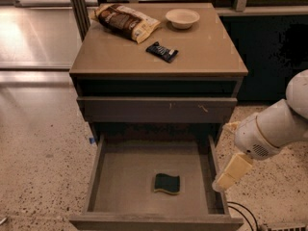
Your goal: Pick sponge from middle drawer and place on counter
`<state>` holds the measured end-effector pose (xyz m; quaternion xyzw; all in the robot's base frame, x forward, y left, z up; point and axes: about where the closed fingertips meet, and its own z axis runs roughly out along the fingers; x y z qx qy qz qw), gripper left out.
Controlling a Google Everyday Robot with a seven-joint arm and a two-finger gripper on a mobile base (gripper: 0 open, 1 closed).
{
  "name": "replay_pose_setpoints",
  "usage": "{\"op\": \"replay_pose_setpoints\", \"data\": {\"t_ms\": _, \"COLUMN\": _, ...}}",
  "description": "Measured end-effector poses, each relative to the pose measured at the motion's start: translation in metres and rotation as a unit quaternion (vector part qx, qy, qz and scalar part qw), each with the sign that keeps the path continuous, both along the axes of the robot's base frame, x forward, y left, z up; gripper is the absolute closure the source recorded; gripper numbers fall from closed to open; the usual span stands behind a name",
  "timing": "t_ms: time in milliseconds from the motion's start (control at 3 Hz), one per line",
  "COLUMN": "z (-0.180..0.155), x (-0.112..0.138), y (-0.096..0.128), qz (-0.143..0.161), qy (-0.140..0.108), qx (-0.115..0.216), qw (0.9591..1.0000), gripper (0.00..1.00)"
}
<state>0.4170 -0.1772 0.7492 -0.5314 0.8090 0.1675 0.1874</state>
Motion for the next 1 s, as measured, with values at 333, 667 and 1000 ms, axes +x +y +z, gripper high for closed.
{"op": "replay_pose_setpoints", "data": {"t_ms": 333, "z": -0.035, "x": -0.003, "y": 0.025, "qz": -0.007, "qy": 0.004, "qx": 0.014, "qw": 0.9999, "gripper": 0.00}}
{"op": "replay_pose_setpoints", "data": {"t_ms": 667, "z": -0.089, "x": 0.000, "y": 0.062, "qz": -0.008, "qy": 0.005, "qx": 0.025, "qw": 0.9996, "gripper": 0.00}}
{"op": "replay_pose_setpoints", "data": {"t_ms": 1000, "z": -0.089, "x": 0.000, "y": 0.062, "qz": -0.008, "qy": 0.005, "qx": 0.025, "qw": 0.9996, "gripper": 0.00}}
